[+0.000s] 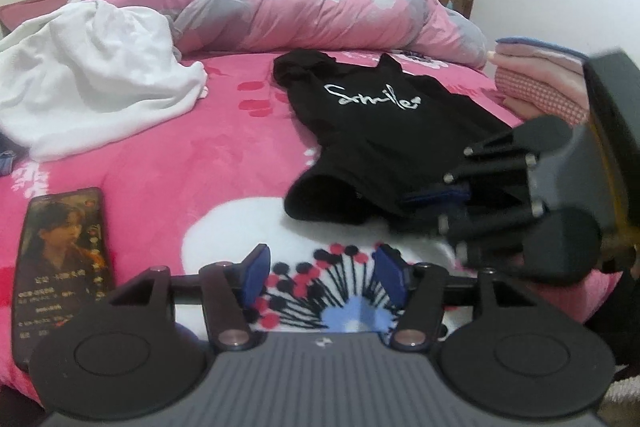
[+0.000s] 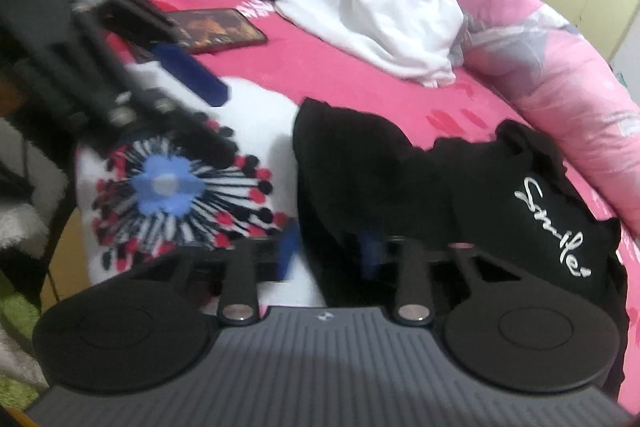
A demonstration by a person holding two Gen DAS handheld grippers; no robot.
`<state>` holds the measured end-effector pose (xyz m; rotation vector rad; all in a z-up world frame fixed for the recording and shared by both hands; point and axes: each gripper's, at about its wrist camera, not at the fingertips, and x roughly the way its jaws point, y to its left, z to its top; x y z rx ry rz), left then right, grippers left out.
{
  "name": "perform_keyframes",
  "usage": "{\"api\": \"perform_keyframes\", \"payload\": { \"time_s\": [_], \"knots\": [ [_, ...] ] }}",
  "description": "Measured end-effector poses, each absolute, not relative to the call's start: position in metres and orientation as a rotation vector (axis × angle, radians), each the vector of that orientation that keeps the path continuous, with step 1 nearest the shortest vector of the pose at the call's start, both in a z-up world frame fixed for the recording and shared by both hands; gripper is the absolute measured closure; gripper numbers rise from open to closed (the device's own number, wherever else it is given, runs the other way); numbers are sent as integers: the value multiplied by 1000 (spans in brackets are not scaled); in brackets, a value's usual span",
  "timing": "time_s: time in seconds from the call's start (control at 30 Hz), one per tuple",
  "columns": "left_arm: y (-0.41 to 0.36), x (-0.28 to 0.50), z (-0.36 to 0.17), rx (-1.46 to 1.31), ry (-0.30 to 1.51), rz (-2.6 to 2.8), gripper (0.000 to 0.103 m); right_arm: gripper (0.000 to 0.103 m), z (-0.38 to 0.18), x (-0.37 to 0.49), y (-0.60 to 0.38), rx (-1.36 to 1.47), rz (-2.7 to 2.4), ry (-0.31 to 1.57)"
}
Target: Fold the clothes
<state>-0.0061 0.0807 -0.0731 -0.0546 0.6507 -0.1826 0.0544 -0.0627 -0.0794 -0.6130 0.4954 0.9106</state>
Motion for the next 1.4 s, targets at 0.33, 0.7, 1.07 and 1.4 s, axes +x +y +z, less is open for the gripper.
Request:
{"api": "perform_keyframes", "payload": {
  "time_s": [0.33,0.7,1.07,1.4],
  "knots": [
    [50,24,-81,78,618,-165,35,100,-53,108,-129,-24,849,626],
    [40,63,-94,51,655,-103,58,100,-58,123,-147,94,866,615],
    [29,24,-55,505,370,65,98,101,-41,117,-160,36,902,578],
    [25,-26,-106,1035,376,-18,98,101,-43,77,-119,-269,1100,641]
  ]
}}
